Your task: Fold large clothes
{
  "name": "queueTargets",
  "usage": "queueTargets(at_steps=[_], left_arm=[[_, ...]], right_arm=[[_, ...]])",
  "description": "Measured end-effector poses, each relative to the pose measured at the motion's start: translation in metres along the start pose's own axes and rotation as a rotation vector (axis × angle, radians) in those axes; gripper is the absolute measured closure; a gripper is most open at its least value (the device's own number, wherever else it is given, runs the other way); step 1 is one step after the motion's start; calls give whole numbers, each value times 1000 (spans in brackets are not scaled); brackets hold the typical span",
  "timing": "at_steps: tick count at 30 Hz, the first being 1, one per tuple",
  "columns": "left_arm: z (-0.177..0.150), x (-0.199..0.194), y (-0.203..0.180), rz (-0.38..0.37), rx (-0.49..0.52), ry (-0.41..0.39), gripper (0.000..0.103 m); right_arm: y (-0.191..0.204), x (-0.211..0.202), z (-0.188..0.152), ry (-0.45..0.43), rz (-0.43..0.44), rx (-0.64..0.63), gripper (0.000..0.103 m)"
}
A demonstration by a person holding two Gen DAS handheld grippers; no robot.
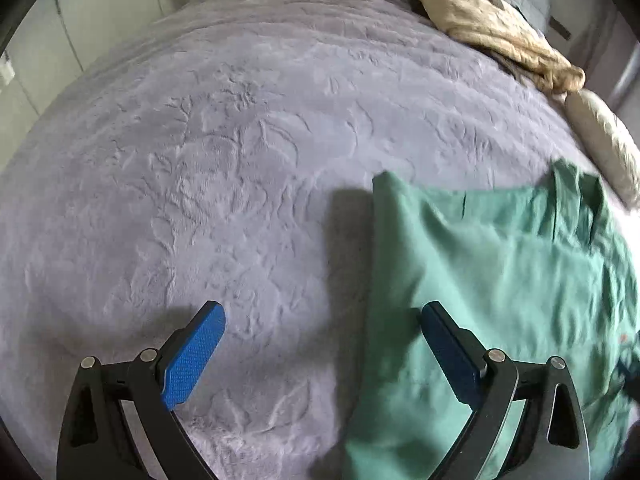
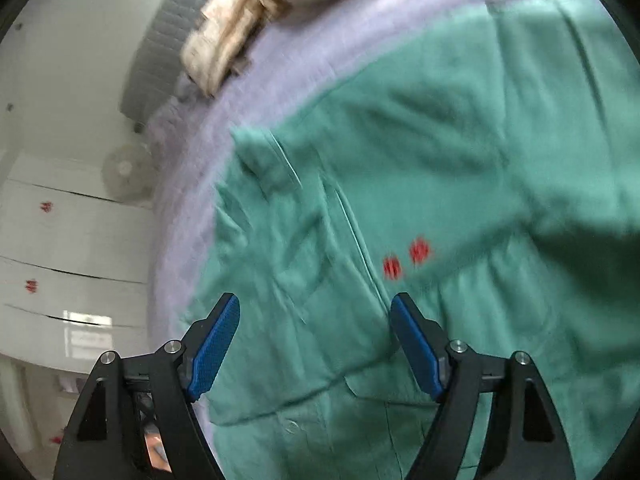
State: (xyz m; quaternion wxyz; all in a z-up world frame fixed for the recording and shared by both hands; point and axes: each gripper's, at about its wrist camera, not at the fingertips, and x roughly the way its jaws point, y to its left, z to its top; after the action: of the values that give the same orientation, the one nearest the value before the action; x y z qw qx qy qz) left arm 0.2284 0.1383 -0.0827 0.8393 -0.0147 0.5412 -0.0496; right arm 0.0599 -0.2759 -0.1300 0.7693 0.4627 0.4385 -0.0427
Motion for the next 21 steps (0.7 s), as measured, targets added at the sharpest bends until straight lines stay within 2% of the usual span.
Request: queueTargets(at_steps=[2, 3, 4, 5, 7, 9, 12, 15, 16, 17, 18, 19, 21], left_arm=[[-6, -10, -1, 5, -2, -32, 4], [-11, -13, -1, 13, 4, -40, 4], [-16, -16, -2, 19, 11, -45, 4], [-21, -19, 0, 24, 21, -44, 4], [-32, -25, 3, 30, 38, -40, 4], [-44, -26, 2, 68, 81, -28, 4], [-60, -16, 8, 125, 115, 16, 4], [-67, -22, 17, 64, 68, 23, 4], [-67, -25, 19, 51, 61, 21, 4], [-68, -26, 20, 40, 57, 22, 4], [-68, -28, 20, 32, 55, 24, 4], [-68, -29, 19, 33, 56, 24, 4], [-68, -32, 15, 36, 65, 20, 4]], right_arm=[[-2, 4, 7, -2, -16, -3, 24], [1, 5, 7, 2, -28, -18, 41], [4, 11, 10, 16, -47, -38, 83], [3, 10, 9, 38, -52, -47, 100], [10, 15, 16, 42, -64, -83, 99], [15, 3, 14, -2, -127, -167, 99], [-4, -2, 16, -5, -227, -149, 99], [-27, -12, 13, 30, -81, -15, 94], [-28, -16, 10, 43, -36, 1, 87], [-29, -19, 6, 50, 11, 18, 75], [-31, -21, 0, 60, 78, 52, 39], [-30, -19, -4, 65, 118, 74, 22], [-27, -10, -10, 83, 153, 101, 22]])
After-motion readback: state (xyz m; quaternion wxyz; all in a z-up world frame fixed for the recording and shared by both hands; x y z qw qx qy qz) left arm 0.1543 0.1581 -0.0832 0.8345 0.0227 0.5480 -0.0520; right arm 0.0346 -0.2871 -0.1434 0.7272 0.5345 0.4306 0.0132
